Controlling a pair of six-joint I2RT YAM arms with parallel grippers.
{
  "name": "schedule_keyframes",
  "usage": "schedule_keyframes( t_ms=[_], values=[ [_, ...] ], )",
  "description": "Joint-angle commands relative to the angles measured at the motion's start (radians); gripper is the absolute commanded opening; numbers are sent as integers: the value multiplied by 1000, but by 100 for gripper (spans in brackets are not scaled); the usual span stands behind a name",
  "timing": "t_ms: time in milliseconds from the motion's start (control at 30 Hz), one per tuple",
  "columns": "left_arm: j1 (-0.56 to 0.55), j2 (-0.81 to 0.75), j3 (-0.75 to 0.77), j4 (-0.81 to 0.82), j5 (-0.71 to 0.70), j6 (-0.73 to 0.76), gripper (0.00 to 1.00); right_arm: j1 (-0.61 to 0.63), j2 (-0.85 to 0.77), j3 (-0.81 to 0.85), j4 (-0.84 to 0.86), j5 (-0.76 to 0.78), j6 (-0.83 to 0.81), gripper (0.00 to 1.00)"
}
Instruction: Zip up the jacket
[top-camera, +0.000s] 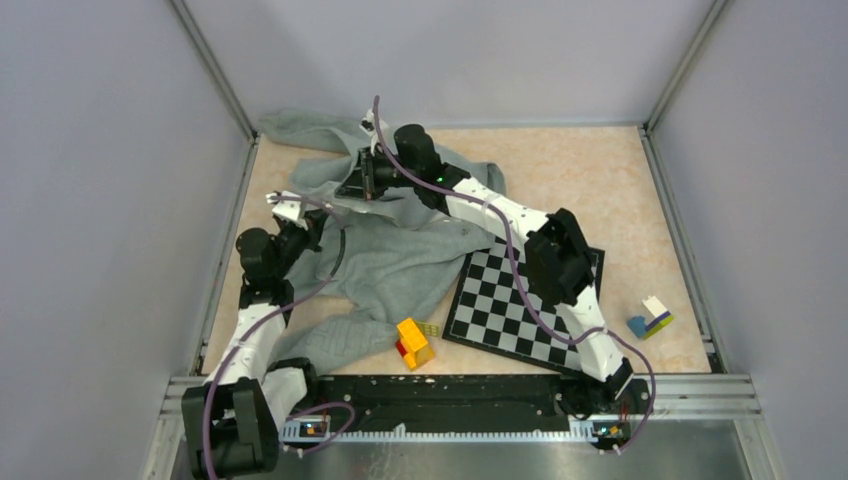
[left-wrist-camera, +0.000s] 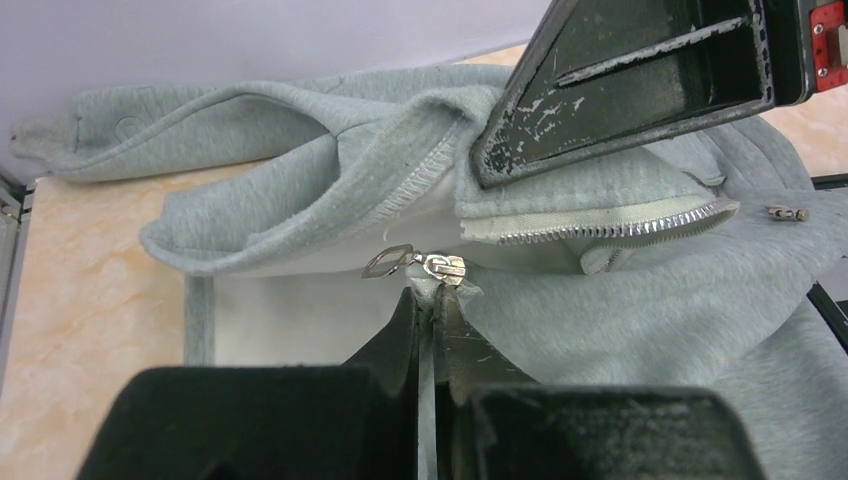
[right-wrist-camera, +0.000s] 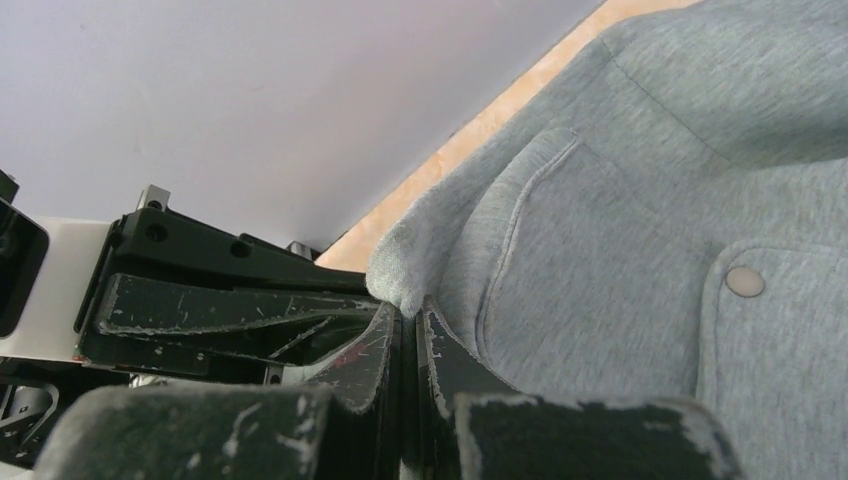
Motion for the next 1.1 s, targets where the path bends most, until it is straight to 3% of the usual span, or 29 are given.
schedule_keyframes(
  t_ms=[0,1067],
  values=[
    [-5,-34,-8,67,-21,-12,0,14,-15,61,-12,-18,2,0],
    [-5,-19,-11,88,-3,-15,0,-19,9,81,0,-57,91,0]
  ],
)
